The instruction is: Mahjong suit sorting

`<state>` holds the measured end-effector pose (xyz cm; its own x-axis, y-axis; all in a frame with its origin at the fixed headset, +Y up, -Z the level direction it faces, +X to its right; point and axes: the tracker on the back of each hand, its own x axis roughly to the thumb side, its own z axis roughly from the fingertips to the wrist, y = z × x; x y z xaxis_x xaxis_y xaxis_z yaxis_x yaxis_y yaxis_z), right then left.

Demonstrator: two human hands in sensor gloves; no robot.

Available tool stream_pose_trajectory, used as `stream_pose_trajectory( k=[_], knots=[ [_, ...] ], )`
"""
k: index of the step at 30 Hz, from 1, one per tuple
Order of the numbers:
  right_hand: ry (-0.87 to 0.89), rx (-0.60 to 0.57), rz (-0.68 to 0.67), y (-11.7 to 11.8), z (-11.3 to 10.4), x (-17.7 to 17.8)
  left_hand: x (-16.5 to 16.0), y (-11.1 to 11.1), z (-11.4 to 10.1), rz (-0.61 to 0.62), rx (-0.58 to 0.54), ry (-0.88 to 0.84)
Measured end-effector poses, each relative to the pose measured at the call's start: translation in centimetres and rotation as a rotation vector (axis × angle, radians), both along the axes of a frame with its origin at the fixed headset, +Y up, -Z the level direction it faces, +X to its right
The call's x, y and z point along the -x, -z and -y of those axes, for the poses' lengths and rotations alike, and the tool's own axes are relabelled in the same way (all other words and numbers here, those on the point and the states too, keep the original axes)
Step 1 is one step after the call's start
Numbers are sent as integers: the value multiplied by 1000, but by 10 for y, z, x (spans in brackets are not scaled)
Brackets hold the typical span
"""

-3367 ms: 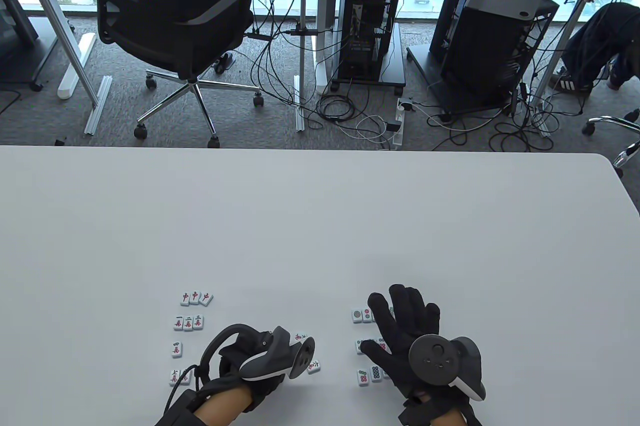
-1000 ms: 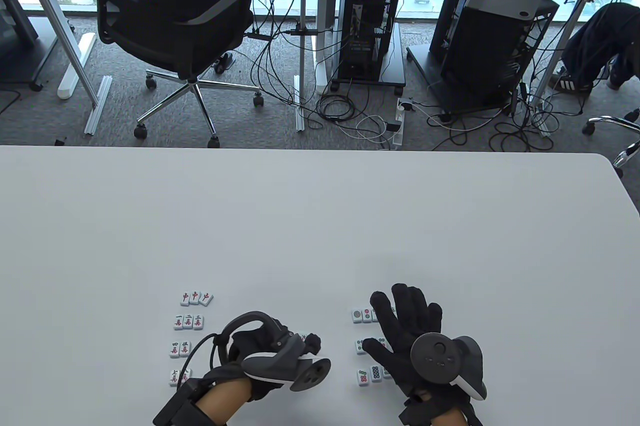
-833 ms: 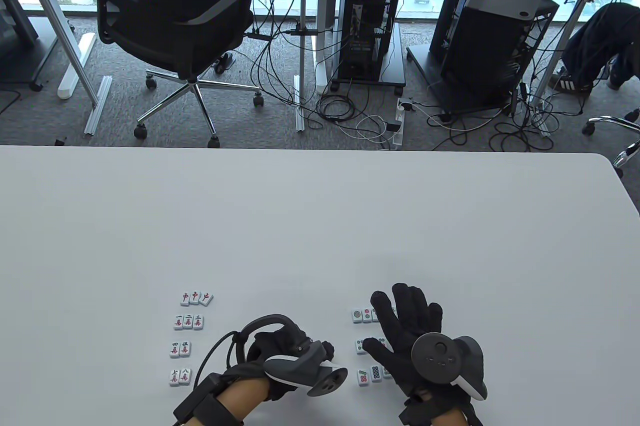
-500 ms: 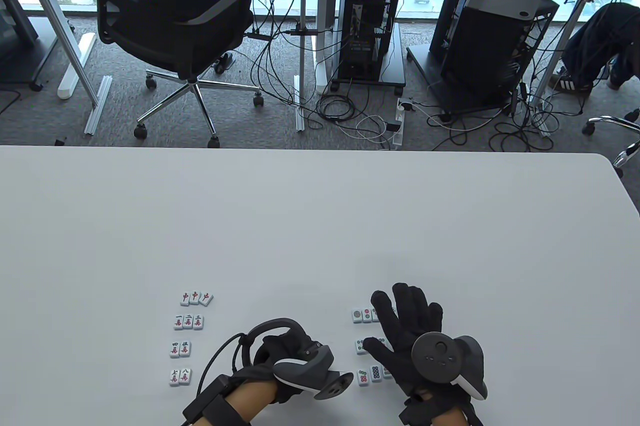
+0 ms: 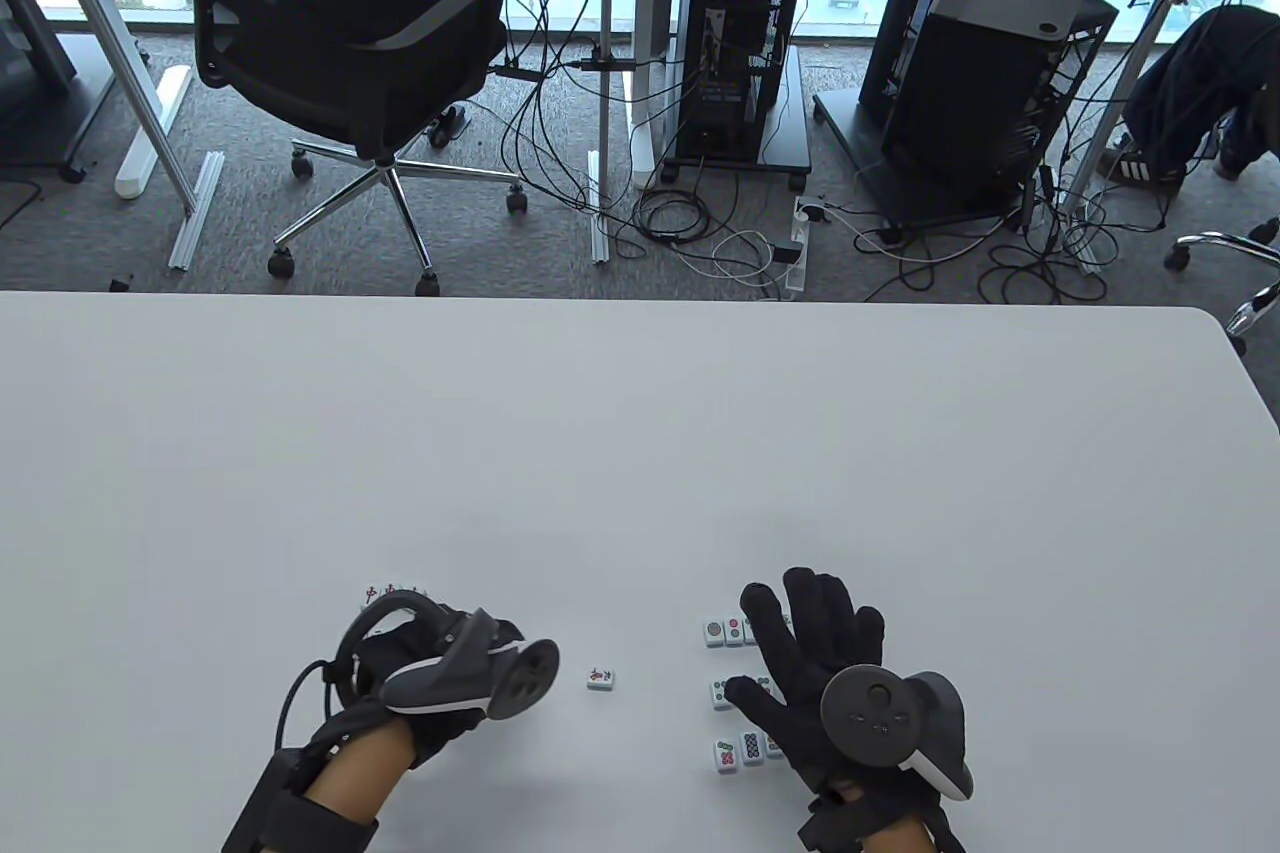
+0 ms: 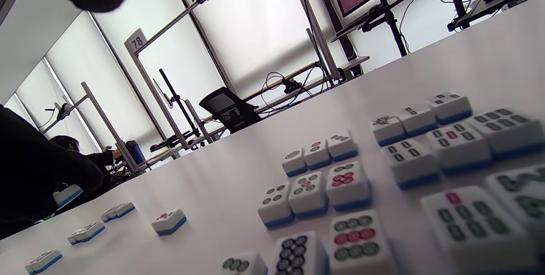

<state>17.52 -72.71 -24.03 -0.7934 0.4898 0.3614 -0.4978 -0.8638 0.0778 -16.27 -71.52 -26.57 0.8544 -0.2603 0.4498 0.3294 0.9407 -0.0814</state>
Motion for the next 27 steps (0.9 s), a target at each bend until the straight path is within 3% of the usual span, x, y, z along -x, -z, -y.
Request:
stream_pose_trajectory(
  k=[7, 27],
  knots=[
    [-10, 2, -3, 0, 0, 1, 46, 0, 29, -156, 104, 53],
    [-16, 7, -3, 0, 1, 2, 60, -7, 46, -199, 63, 157]
  ],
)
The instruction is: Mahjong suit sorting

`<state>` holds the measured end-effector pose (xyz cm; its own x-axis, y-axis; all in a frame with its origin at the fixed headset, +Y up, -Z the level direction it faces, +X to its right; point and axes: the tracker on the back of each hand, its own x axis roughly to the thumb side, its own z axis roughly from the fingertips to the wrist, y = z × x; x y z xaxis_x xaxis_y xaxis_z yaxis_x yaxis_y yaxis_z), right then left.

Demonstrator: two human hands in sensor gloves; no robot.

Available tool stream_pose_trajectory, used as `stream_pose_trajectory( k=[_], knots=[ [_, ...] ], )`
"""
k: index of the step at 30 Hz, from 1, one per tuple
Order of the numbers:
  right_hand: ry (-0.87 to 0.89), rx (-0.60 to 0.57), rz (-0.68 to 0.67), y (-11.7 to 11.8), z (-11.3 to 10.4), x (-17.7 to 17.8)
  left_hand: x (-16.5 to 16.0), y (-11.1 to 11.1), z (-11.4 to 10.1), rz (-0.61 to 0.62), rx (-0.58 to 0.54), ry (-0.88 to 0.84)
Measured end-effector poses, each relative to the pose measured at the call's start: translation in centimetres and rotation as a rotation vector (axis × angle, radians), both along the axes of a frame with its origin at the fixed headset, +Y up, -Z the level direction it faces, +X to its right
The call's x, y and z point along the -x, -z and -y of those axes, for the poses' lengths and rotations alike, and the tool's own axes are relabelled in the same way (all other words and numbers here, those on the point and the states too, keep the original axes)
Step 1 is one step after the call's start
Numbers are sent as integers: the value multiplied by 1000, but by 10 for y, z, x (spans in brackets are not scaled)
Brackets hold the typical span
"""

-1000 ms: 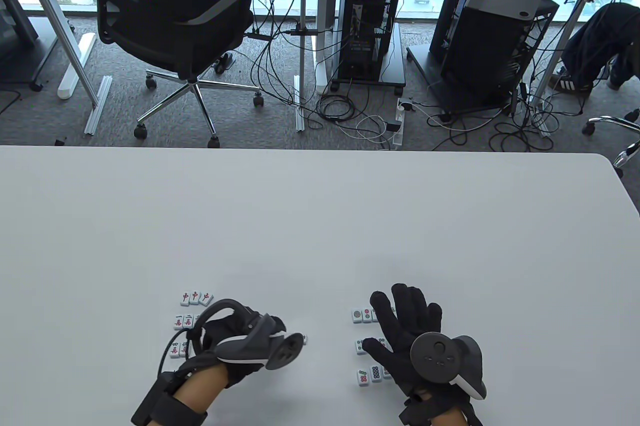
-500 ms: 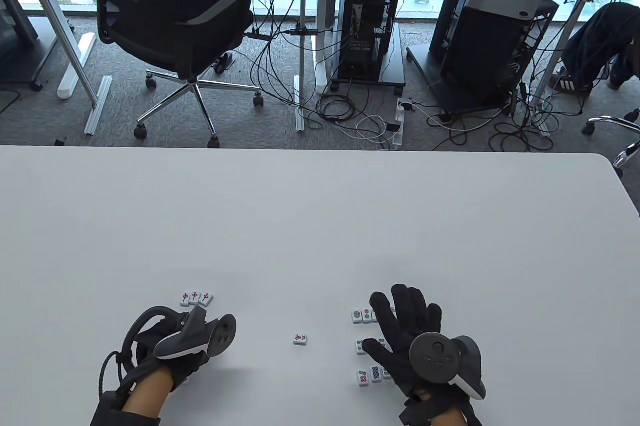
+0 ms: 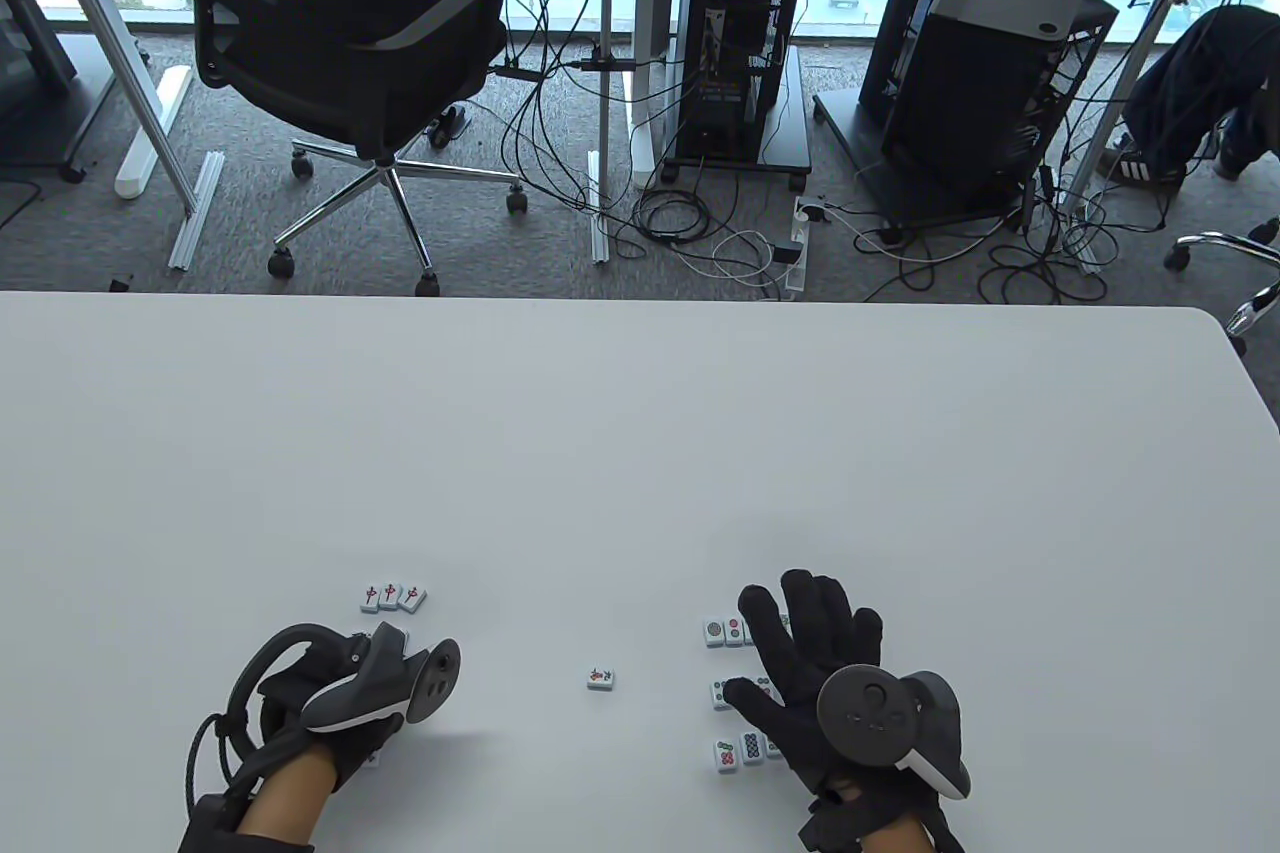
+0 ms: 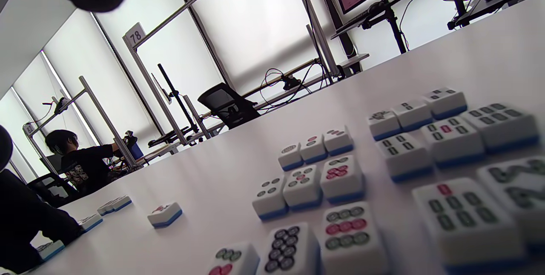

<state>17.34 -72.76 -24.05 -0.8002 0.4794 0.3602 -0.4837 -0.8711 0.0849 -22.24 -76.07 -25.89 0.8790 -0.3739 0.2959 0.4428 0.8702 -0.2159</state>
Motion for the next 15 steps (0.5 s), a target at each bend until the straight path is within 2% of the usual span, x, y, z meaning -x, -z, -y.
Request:
stream_pose_trajectory(
  k=[7, 11, 15],
  knots=[
    [3, 2, 0, 0, 0, 0, -17, -3, -25, 55, -82, -64],
    [2, 1, 3, 0, 0, 0, -44, 1, -41, 143, -141, -106],
    [6, -1, 4, 0, 0, -1, -84, 7, -45, 243, -148, -170]
  ],
)
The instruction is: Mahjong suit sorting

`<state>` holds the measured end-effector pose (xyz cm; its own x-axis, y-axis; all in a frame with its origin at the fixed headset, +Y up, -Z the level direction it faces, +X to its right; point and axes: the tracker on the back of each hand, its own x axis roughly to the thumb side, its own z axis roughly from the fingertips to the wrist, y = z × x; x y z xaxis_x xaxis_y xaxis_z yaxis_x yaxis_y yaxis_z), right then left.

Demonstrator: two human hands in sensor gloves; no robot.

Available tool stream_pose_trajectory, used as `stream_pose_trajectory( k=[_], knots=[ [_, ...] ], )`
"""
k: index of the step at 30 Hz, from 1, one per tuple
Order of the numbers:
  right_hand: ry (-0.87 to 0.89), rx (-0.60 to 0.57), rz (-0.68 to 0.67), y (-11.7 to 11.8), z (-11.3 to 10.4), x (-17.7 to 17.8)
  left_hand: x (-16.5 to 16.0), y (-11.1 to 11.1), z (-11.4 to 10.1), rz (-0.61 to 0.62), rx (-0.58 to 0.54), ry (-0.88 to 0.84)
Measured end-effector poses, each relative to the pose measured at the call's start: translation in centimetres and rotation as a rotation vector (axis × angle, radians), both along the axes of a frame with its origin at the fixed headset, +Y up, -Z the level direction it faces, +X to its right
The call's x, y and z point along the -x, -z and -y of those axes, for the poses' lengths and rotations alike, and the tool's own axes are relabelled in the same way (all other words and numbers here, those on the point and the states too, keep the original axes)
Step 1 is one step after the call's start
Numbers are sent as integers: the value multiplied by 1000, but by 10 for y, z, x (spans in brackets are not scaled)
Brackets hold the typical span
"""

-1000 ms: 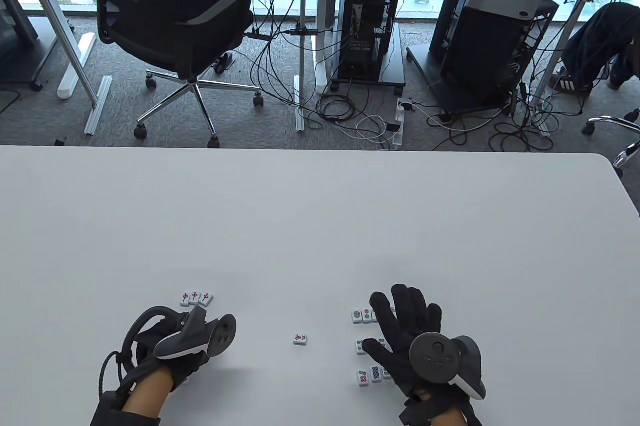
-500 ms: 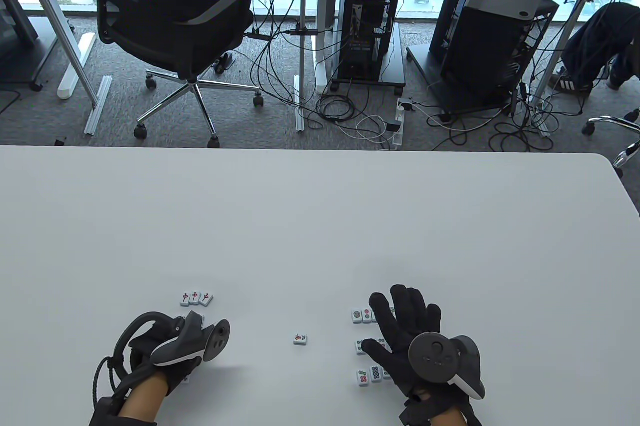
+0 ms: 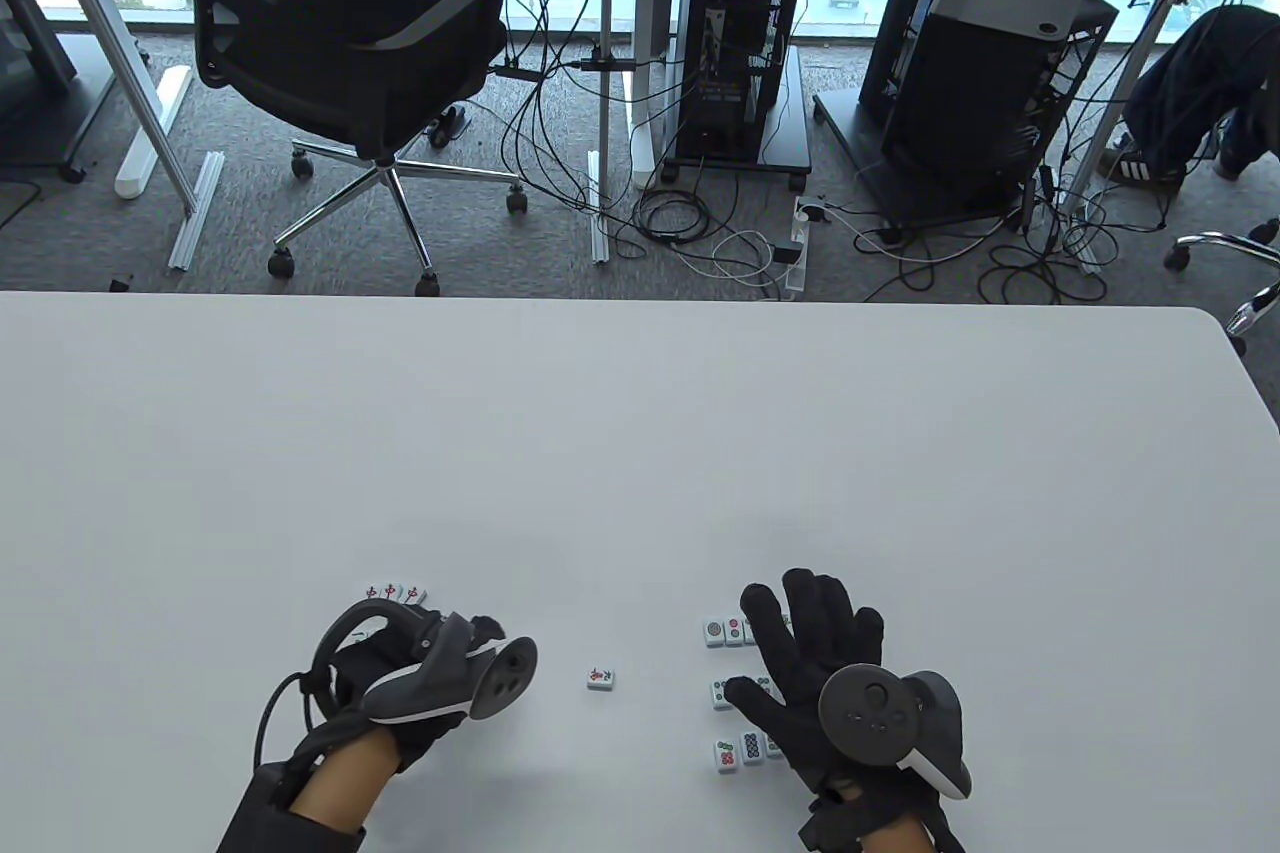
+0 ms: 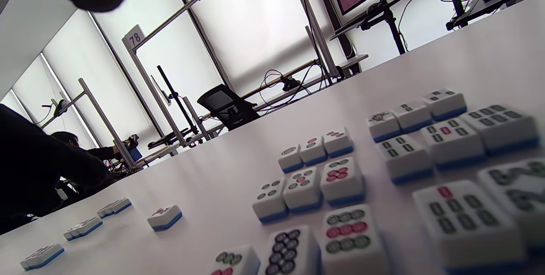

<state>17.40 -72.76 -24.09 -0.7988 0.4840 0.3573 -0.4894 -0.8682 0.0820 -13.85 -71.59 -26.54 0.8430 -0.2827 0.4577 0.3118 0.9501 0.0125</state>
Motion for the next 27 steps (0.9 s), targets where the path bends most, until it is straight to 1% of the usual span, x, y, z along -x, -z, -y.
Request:
stream_pose_trajectory(
  k=[3, 6, 7, 9, 10, 12, 15, 17, 18, 21, 23, 27],
  knots=[
    [5, -1, 0, 0, 0, 0, -28, 5, 6, 64, 2, 5],
    [11, -2, -1, 0, 0, 0, -51, 10, 15, 95, -7, 7],
    [13, -4, -2, 0, -1, 0, -58, 12, 18, 89, -17, 2],
    [17, -5, -3, 0, -1, -1, -67, 18, 25, 42, 5, -42],
    [19, -6, -3, 0, -1, -1, -71, 22, 29, 1, 34, -78],
    [22, -8, -4, 0, -1, -1, -75, 27, 35, -36, 73, -108],
    [31, -6, -5, 0, -1, -1, -79, 31, 43, -55, 72, -73],
    [34, -5, -5, 0, -1, -1, -78, 33, 43, -87, 70, -80],
    [35, -6, -5, 0, -1, -1, -78, 34, 43, -102, 89, -72],
    [40, -6, -5, 0, -1, -2, -74, 35, 35, -96, 109, -86],
    [41, -8, -4, 0, -1, -2, -73, 34, 30, -49, 106, -97],
    [40, -6, -4, 0, -1, -2, -79, 25, 25, 45, 87, 18]
  ],
)
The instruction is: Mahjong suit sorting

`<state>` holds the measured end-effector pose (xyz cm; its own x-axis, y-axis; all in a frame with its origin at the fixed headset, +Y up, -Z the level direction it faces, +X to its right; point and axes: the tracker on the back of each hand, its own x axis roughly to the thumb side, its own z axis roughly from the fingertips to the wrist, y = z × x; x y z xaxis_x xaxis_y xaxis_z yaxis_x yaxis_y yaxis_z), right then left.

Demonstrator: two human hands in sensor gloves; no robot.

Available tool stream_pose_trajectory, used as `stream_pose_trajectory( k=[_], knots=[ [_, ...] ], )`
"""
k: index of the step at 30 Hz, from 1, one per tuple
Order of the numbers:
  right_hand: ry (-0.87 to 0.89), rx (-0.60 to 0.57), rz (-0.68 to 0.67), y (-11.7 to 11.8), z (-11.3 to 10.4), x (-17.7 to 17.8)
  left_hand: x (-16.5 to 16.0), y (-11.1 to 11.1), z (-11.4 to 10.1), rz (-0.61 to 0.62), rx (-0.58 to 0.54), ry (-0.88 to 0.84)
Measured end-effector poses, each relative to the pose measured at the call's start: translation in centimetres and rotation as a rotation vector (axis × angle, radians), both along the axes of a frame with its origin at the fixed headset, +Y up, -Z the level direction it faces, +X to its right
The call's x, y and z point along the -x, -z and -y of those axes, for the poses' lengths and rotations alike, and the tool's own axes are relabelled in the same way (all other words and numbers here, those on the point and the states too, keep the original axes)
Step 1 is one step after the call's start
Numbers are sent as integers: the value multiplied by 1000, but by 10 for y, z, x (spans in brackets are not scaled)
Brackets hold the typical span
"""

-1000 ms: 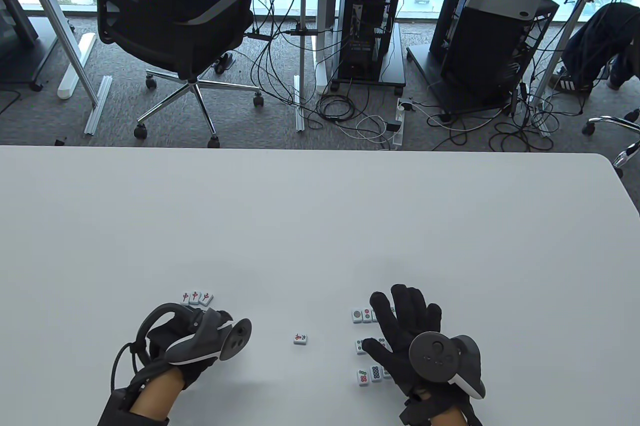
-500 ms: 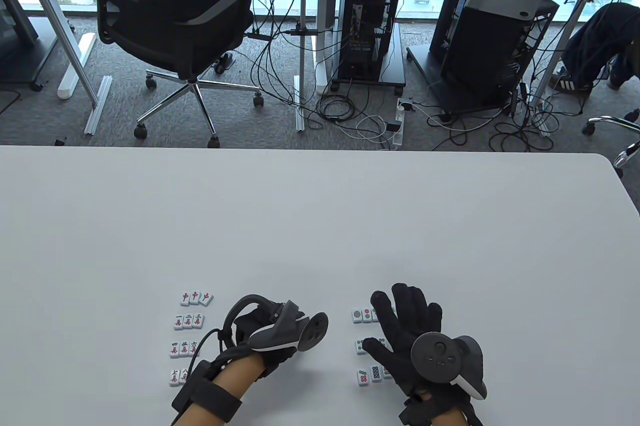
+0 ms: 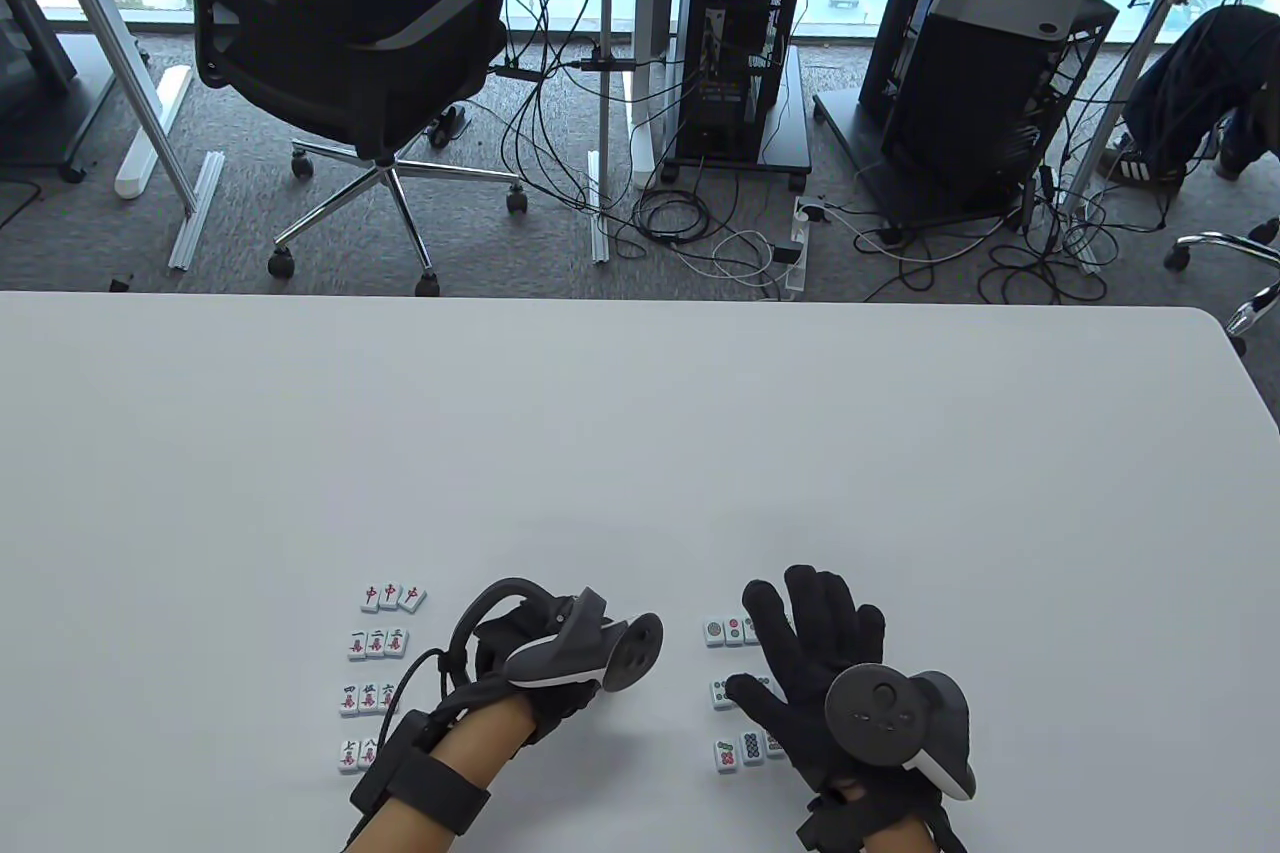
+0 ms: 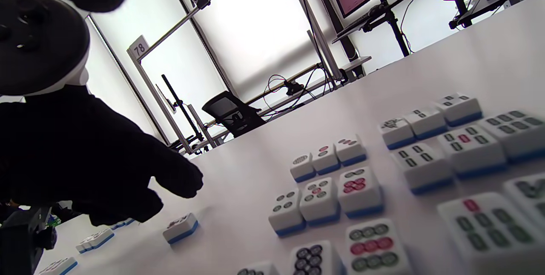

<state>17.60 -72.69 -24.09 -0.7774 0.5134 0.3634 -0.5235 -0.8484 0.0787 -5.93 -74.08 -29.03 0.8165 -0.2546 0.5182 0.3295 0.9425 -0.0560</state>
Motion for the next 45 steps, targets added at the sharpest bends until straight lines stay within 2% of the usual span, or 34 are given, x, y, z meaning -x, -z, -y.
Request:
stream_pose_trajectory(
  k=[2, 6, 9, 13, 16, 19, 24, 27, 35, 45],
  knots=[
    [-4, 0, 0, 0, 0, 0, -6, -4, 5, 46, 9, 62],
    [-5, -3, 1, 0, 0, 0, -13, -4, 18, 54, 27, 112],
    [-5, -3, 1, 0, 0, -1, -14, -2, 23, 59, 10, 80],
    [-4, 0, -1, 0, -1, 0, -10, 4, 26, 24, 51, 54],
    [-3, -3, 0, 0, -1, 0, 1, 7, 25, 2, 74, 35],
    [-4, -3, 2, 0, -1, -1, 17, 4, 16, -14, 31, 41],
    [-18, -1, -4, 0, 1, 1, 63, -4, -3, -110, 73, -17],
    [-23, 1, -1, 0, 1, 1, 91, -17, -8, -144, 97, -16],
    [-47, 10, 7, 1, 3, 0, 137, -55, 6, -189, 138, 43],
    [-51, 20, 16, 1, 3, 0, 147, -66, 11, -199, 130, 82]
  ],
)
